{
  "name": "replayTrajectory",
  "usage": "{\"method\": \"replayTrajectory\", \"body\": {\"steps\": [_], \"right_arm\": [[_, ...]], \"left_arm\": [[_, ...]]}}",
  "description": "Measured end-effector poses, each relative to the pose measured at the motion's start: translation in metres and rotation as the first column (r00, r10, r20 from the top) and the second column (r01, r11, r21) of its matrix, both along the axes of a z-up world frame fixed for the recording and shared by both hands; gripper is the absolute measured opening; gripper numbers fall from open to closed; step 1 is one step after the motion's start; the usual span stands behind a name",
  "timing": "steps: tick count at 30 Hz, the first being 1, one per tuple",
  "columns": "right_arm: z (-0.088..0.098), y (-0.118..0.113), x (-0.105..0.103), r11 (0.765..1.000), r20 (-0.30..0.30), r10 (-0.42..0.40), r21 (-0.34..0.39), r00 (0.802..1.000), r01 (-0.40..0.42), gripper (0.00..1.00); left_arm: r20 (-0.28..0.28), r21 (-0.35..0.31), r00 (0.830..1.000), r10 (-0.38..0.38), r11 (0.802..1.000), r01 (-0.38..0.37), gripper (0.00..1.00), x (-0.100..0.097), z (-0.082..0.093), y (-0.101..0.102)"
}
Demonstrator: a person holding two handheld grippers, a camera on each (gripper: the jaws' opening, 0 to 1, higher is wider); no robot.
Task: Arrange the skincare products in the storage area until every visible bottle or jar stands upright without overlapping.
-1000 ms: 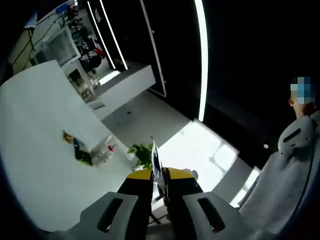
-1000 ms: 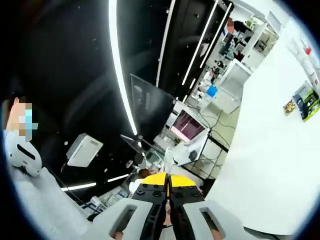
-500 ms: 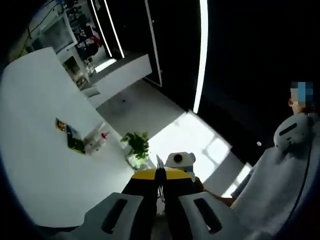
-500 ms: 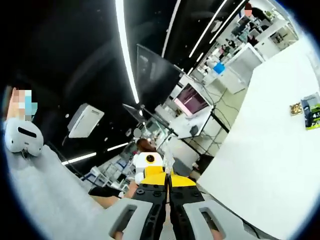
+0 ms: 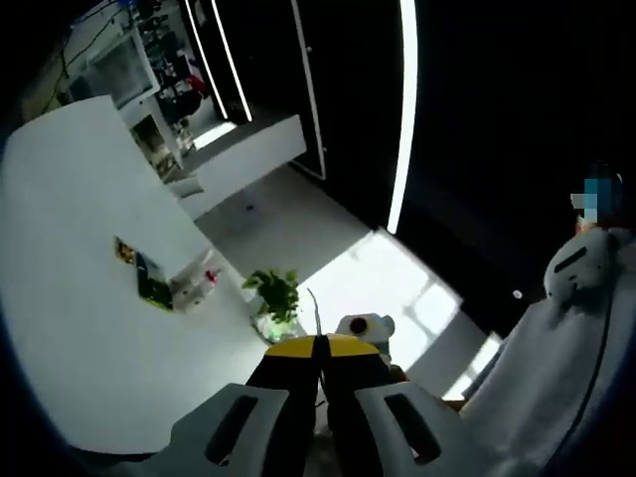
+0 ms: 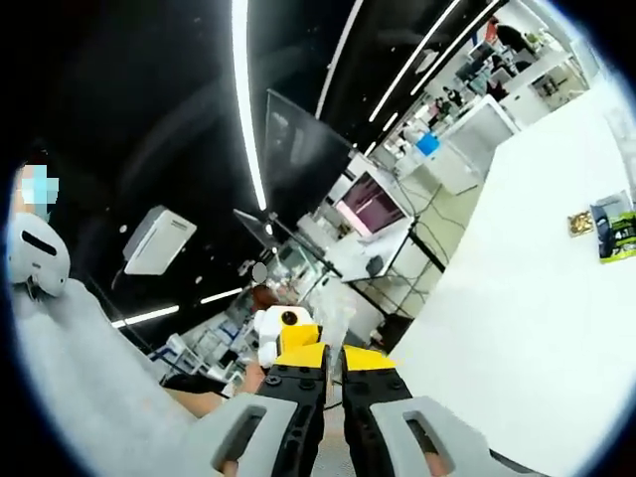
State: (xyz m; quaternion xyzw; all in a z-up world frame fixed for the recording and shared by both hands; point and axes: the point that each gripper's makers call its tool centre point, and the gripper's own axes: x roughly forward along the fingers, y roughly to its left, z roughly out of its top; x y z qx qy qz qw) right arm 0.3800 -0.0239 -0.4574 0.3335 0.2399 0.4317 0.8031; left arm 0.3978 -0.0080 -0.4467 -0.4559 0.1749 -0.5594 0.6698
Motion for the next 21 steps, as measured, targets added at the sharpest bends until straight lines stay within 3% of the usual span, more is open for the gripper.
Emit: {"method": "replayTrajectory", "body": {"steps": [1, 3, 8, 21], "right_arm": [[-0.003, 0.004, -0.001, 1.0, -0.004, -0.003, -0.022, 1.0, 0.002, 0.06], [-0.005, 0.011, -0.004, 0.998, 0.015, 0.024, -0.049, 1.0, -0.024, 0.01], [-0.003, 0.017, 0.002, 1.0, -0.04, 0.01, 0.029, 0.999, -0.008, 0.0], [0.012, 0.008, 0.015, 0.994, -0.043, 0.02, 0.109, 0.999, -0.016, 0.0]], "left_arm": [[-0.008, -0.006, 1.0, 0.012, 1.0, -0.012, 0.0, 0.003, 0.0, 0.002], [-0.022, -0.018, 1.0, 0.02, 1.0, -0.02, 0.0, 0.005, 0.0, 0.004], [-0.036, -0.027, 0.998, 0.049, 0.998, -0.05, 0.0, 0.01, 0.001, 0.008], [-0.022, -0.031, 0.998, 0.066, 0.997, -0.066, 0.0, 0.01, 0.005, 0.008]]}}
